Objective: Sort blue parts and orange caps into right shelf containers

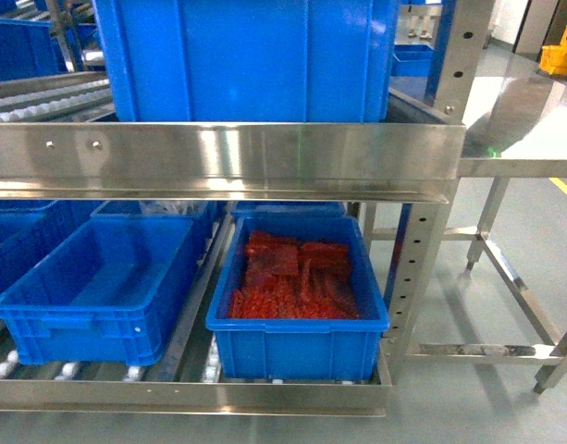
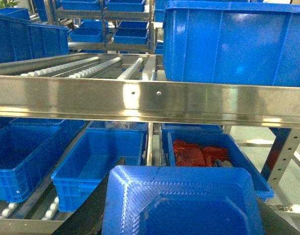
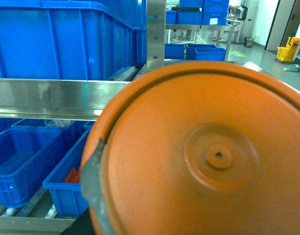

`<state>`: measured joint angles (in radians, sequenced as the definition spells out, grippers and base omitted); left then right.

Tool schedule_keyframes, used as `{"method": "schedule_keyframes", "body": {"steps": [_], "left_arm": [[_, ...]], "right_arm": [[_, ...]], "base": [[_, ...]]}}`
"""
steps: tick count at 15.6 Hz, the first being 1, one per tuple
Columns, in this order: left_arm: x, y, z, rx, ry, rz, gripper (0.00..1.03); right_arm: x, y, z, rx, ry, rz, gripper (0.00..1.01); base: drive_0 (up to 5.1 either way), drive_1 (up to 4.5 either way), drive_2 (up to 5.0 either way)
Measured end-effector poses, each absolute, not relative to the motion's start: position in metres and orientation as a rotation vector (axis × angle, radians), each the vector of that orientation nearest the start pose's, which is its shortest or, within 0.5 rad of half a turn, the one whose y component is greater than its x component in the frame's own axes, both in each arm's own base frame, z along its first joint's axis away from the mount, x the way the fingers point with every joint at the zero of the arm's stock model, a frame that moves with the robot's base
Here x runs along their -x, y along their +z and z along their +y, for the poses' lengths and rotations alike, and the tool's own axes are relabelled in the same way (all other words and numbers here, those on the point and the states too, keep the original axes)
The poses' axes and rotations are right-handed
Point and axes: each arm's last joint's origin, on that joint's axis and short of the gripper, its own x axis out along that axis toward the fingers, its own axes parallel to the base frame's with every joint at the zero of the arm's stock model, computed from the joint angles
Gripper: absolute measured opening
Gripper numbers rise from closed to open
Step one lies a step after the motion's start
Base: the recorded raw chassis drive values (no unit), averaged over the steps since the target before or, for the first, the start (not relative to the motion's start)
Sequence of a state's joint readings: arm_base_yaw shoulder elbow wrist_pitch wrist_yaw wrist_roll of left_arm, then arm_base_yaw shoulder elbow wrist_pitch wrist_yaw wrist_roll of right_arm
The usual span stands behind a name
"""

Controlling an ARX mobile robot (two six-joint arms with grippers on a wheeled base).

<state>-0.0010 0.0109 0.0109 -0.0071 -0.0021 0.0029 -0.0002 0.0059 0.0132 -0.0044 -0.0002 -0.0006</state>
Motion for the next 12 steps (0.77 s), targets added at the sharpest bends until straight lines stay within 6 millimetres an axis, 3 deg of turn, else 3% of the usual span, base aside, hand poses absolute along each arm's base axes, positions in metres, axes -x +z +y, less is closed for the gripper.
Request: {"method": "schedule_keyframes", "body": {"steps": [12], "left_arm": [[-0.0977, 0.1657, -0.0001, -0.003, 0.000, 0.007, 0.42]], "right_arm": [[-0.0973, 0.1670, 0.0000, 0.001, 0.000, -0.001, 0.45]], "base": [[-5.0, 2.38, 2.4]]}}
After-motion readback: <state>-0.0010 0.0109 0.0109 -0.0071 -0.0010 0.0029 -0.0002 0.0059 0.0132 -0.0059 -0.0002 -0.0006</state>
